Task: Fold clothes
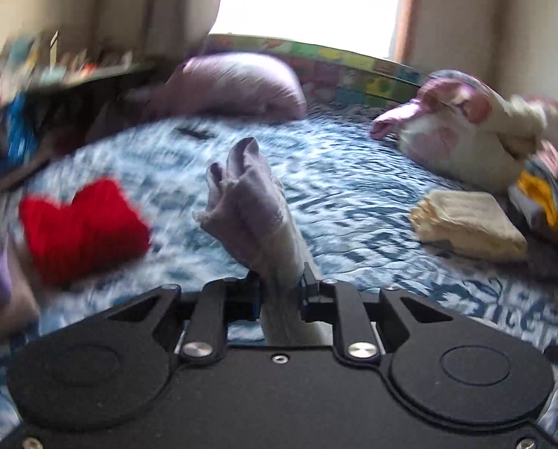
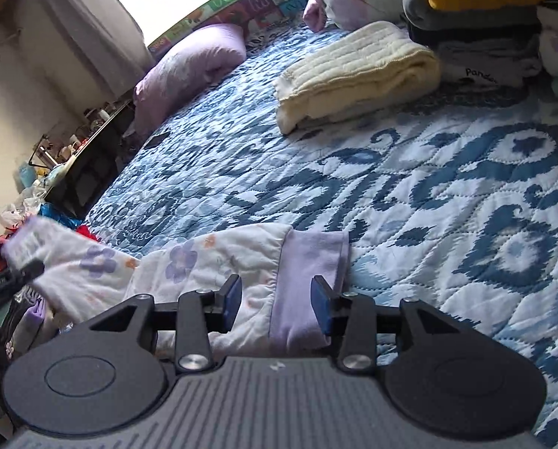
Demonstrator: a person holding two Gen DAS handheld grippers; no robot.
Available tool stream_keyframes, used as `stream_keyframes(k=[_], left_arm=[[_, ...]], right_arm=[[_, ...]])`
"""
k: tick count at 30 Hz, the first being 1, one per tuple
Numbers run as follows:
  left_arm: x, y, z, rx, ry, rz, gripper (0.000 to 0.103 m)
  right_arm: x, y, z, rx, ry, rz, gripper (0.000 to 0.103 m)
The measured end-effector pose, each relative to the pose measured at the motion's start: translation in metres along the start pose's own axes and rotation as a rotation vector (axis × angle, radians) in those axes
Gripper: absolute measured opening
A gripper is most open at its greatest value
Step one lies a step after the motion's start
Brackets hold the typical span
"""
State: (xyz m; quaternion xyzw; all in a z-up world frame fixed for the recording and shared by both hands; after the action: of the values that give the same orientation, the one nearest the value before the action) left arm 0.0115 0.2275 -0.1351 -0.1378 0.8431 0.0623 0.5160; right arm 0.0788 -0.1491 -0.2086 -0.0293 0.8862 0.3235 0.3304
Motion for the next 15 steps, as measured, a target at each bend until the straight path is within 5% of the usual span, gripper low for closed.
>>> stream_keyframes(k=[15], left_arm=[[0.04,-0.147,-0.003,0.108,-0.085,0.456,0.016]], right_arm=[[-0.012,-0.009,-0.027,0.029,-0.027,-0.079,0.042]])
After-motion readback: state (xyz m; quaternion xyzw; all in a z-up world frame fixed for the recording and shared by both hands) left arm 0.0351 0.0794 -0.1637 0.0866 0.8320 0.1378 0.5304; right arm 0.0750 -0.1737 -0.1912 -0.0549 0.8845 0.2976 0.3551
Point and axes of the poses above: each gripper's, at about its wrist camera, not at the fingertips, and z roughly the way its jaws point, y to its left, x to its underside, the point moved 2 cm from there along z, roughly the way its jaws point, and after that the axes turned 3 degrees about -x, right-handed, at the moved point
